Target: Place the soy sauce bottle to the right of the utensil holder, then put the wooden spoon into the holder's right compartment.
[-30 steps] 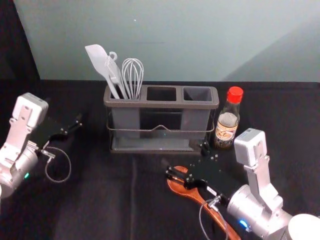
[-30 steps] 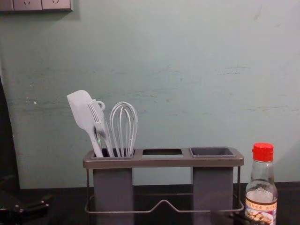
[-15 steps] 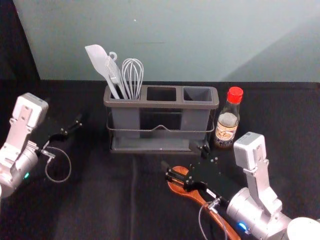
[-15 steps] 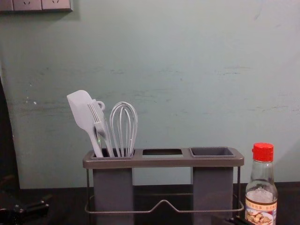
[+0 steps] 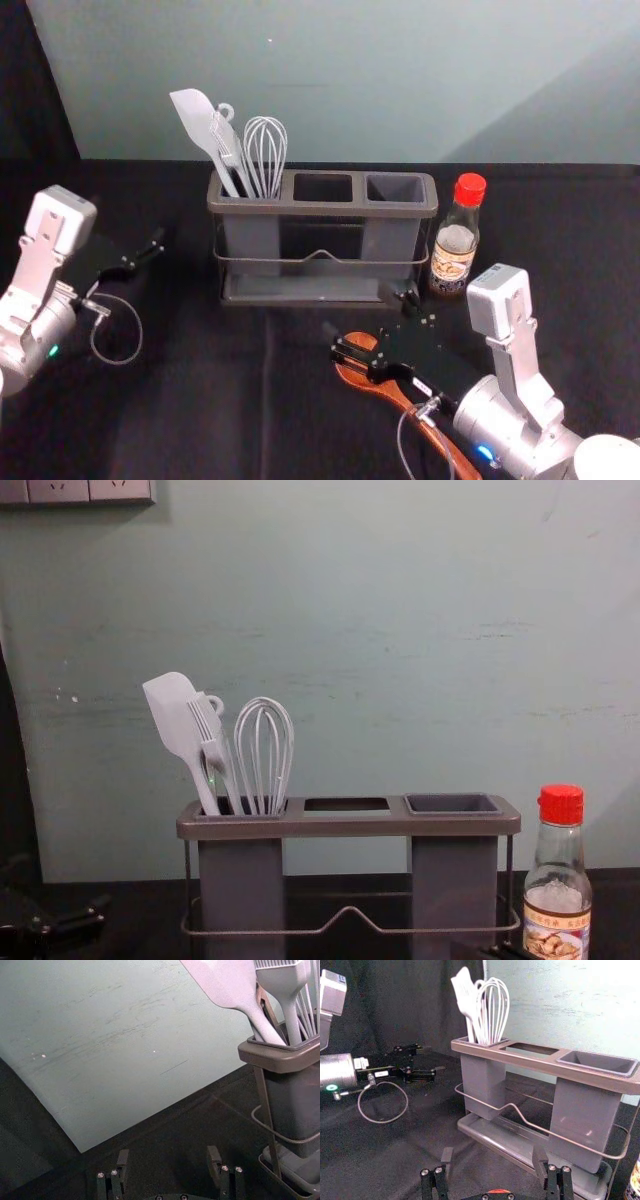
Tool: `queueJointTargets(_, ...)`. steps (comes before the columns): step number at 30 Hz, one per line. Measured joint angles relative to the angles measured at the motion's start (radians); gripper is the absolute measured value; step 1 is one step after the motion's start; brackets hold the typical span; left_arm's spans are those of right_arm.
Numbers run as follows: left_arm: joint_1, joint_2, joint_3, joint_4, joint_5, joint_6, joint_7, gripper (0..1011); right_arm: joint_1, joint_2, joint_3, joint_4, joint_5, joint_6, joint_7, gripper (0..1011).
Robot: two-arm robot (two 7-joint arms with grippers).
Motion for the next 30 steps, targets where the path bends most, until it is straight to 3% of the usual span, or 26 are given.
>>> queueJointTargets(5,0.000,0.000,0.000,0.000,0.000,0.000,0.000,1000,0.000,0.000,-0.005,0.000,-0.001,0.012,0.001,1003)
queueJointTargets(8,0.000,0.000,0.000,0.000,0.000,0.000,0.000,1000,-0.007,0.004,-0.011,-0.021,-0.013,0.056,-0.004,1003)
queueJointTargets(11,0.000,0.000,0.000,0.000,0.000,0.000,0.000,1000,-0.013,0.014,-0.013,-0.061,-0.020,0.131,-0.013,1003)
queueJointTargets(18,0.000,0.000,0.000,0.000,0.000,0.000,0.000,1000,-0.020,0.031,-0.013,-0.198,-0.060,0.368,-0.057,1003)
queueJointTargets(21,0.000,0.000,0.000,0.000,0.000,0.000,0.000,1000,-0.020,0.028,-0.006,-0.236,-0.063,0.440,-0.066,1003)
queueJointTargets(24,0.000,0.000,0.000,0.000,0.000,0.000,0.000,1000,-0.017,0.013,0.013,-0.289,-0.060,0.563,-0.078,1003)
queueJointTargets(30,0.000,0.000,0.000,0.000,0.000,0.000,0.000,1000,0.017,-0.006,0.036,-0.328,-0.037,0.745,-0.070,1003)
